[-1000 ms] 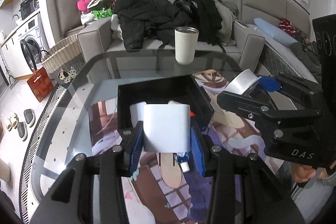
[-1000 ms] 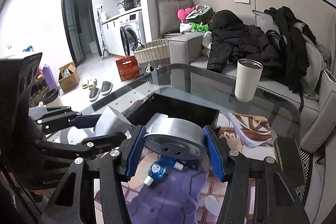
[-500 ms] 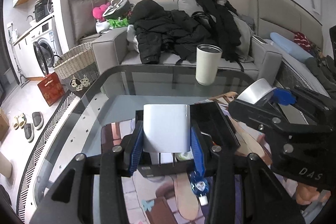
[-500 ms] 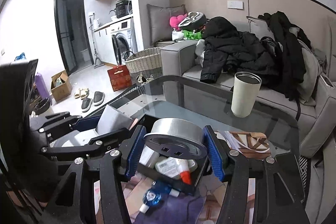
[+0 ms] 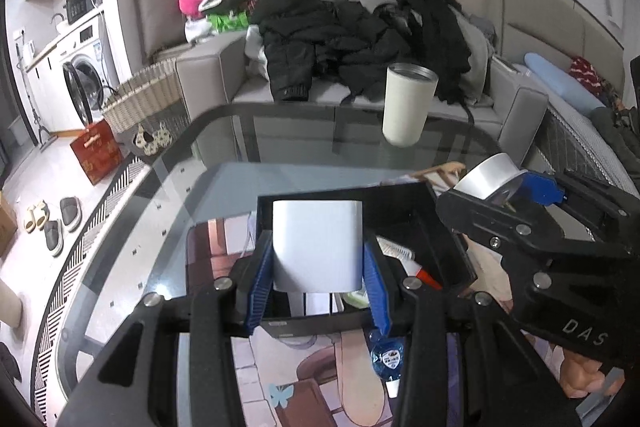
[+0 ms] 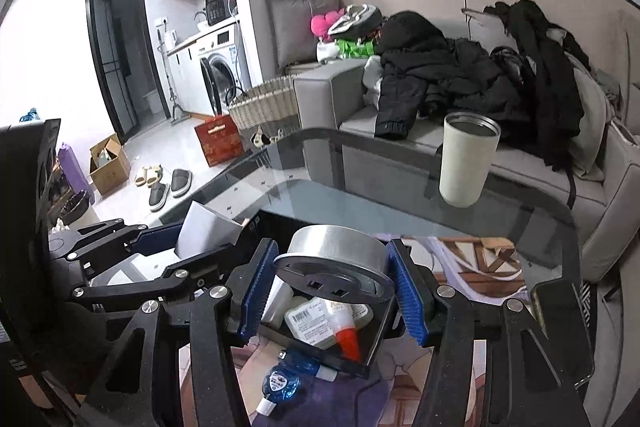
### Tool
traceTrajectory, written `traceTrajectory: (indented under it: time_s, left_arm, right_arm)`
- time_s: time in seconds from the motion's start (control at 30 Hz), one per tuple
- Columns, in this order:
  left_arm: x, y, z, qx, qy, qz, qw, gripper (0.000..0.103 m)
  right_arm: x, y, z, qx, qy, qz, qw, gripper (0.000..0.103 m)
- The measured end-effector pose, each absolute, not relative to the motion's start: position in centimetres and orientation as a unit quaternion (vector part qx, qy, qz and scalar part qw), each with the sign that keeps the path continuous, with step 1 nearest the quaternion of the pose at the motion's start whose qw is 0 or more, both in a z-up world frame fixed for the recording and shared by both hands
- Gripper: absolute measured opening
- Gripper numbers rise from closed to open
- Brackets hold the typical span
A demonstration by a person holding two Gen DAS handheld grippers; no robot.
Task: Organize rigid objects
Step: 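Lower the charger into the box with the left gripper while the right releases the hub inside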
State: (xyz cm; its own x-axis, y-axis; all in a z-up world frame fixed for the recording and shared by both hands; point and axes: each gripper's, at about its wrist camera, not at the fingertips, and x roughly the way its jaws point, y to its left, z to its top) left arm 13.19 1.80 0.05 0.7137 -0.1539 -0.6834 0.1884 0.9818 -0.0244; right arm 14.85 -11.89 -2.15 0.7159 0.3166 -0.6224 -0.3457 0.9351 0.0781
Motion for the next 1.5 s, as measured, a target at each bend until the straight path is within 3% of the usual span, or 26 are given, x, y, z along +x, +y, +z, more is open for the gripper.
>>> traceTrajectory:
  time_s: [0.37,0.8,1.17,1.5]
  left_arm:
    - [15.3,1.7,-3.6,0.015,0.453,-0.084,0.887,0.041]
    - [15.6,2.0,-4.5,0.011,0.482,-0.092,0.871,0.043]
    - [14.5,2.2,-3.4,0.015,0.461,-0.091,0.883,0.062]
    - [11.0,3.1,-0.2,0.026,0.401,-0.079,0.912,0.065]
  right_arm:
    - [17.6,-11.4,-6.9,-0.02,0.442,0.188,0.877,0.057]
    - [17.5,-11.2,-8.5,-0.031,0.48,0.188,0.856,0.057]
    - [16.7,-12.3,-6.9,0.0,0.454,0.196,0.869,0.063]
    - [12.9,-13.5,-2.9,-0.039,0.369,0.197,0.907,0.063]
